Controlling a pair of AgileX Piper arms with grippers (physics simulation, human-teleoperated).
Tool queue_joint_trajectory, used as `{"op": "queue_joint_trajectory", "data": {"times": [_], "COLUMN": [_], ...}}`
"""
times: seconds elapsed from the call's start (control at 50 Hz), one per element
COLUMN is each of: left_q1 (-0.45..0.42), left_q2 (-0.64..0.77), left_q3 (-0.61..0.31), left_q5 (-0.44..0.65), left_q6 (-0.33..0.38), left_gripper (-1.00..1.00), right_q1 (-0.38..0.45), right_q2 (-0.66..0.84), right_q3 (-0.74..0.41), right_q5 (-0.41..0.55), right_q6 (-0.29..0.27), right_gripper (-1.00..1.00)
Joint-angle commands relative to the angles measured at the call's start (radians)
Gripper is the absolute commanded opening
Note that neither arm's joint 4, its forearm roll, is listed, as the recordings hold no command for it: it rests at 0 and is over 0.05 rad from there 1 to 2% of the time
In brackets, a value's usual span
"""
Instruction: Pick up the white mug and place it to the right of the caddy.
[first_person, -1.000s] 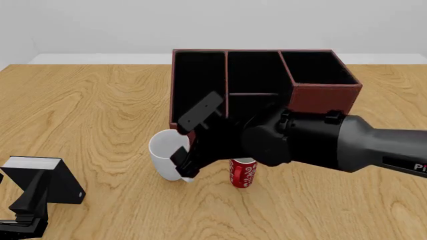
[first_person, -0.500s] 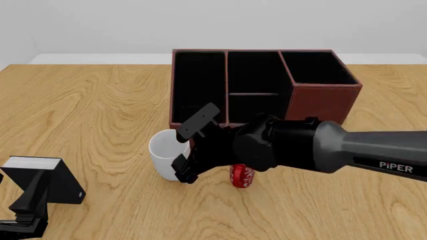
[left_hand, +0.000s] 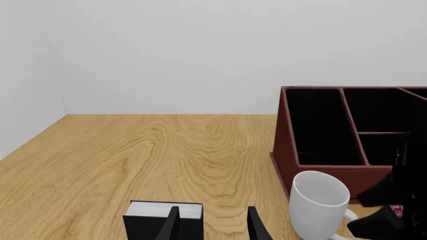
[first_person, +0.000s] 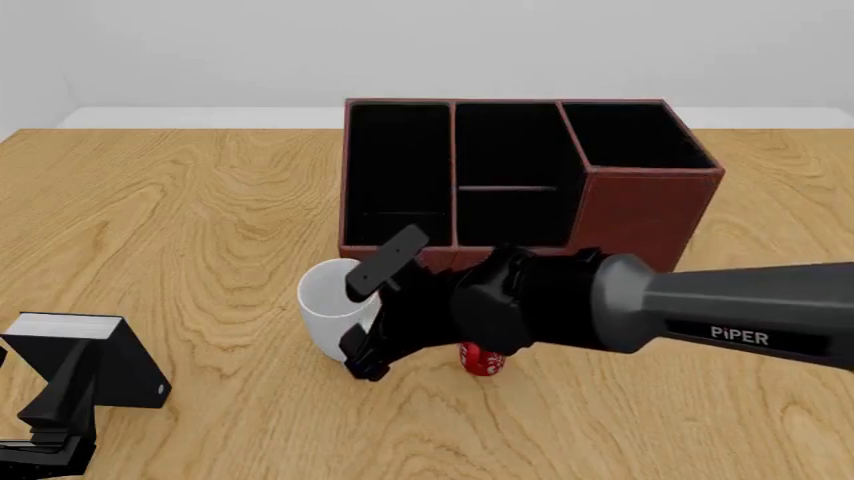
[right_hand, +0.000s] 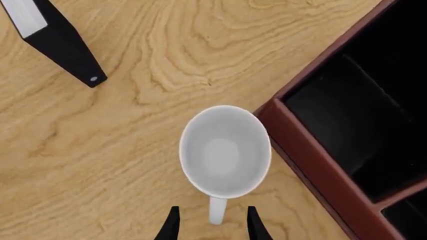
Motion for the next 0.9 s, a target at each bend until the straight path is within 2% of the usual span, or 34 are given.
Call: {"op": "queue_joint_trajectory", "data": {"times": [0.02, 0.84, 0.86, 0.9], "left_q1": [0.000, 0.000, 0.000, 0.000], "left_q2": [0.000, 0.000, 0.000, 0.000], "left_q3": [0.000, 0.000, 0.000, 0.000], "left_q5": [0.000, 0.000, 0.000, 0.000], "left_q6": [0.000, 0.000, 0.000, 0.000], "left_gripper": [1.00, 1.00, 1.00, 1.00], "right_q1": [0.004, 0.001, -0.007, -0.004], "right_q2": [0.019, 0.092, 0.082, 0.083], "right_q3": [0.002, 0.005, 0.015, 0.012], "right_q5": [-0.008, -0.034, -0.041, -0.037], "right_q6": [0.007, 0.019, 0.015, 0.009], "right_gripper": [1.00, 1.00, -1.00, -1.00]}}
